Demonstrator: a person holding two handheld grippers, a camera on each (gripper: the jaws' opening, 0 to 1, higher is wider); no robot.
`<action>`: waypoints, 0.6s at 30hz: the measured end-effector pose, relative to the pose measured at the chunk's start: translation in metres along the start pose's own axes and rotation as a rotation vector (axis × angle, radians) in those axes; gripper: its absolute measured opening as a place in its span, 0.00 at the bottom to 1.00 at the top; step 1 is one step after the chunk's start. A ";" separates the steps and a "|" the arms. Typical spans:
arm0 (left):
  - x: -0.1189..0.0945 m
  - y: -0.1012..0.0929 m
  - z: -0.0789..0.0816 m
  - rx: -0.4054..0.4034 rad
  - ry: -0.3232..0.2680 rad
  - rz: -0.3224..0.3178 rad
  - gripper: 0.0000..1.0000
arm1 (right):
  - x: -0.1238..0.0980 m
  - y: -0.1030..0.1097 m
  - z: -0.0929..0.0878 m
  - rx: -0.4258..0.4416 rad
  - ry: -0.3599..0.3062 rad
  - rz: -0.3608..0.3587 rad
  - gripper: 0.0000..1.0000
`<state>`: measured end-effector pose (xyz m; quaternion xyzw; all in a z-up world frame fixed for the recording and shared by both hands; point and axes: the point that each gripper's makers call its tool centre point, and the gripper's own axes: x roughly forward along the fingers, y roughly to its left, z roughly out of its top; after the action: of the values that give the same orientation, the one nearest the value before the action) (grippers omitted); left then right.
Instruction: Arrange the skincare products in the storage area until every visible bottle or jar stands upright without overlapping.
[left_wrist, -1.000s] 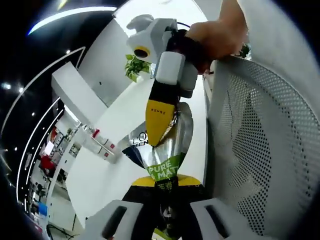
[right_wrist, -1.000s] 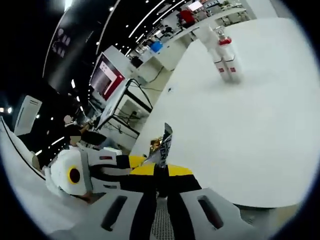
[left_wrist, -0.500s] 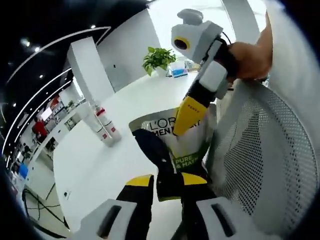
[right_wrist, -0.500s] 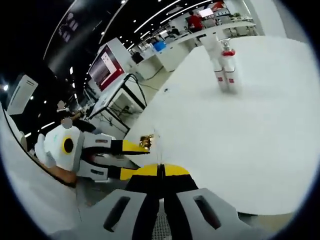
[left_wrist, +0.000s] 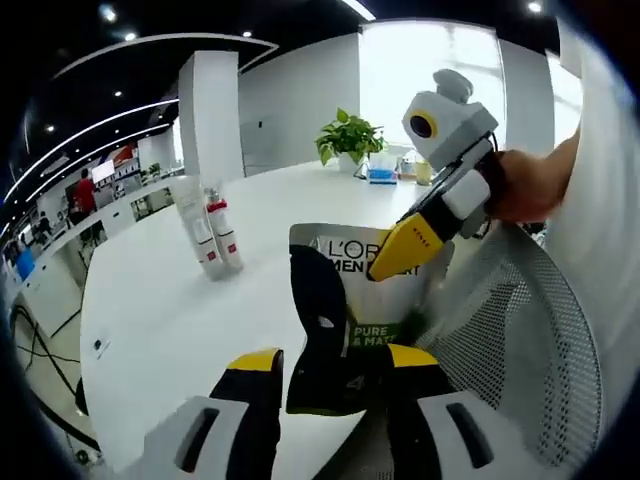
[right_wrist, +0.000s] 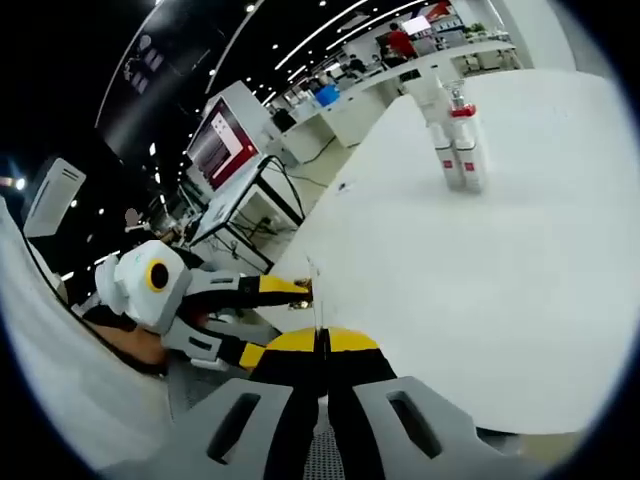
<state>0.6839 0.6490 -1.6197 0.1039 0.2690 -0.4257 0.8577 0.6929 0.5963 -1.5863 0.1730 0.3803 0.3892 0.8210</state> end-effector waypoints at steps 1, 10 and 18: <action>0.000 0.001 0.000 -0.010 -0.002 0.004 0.46 | -0.001 -0.001 0.002 -0.004 0.001 -0.003 0.00; -0.001 0.004 0.011 -0.069 -0.075 -0.007 0.53 | -0.016 0.001 0.003 -0.191 0.167 0.019 0.00; -0.001 -0.007 0.014 -0.155 -0.095 -0.089 0.63 | -0.023 0.024 0.003 -0.461 0.303 0.112 0.00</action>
<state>0.6827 0.6399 -1.6072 0.0048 0.2647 -0.4458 0.8551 0.6731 0.5937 -1.5591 -0.0576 0.3901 0.5318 0.7495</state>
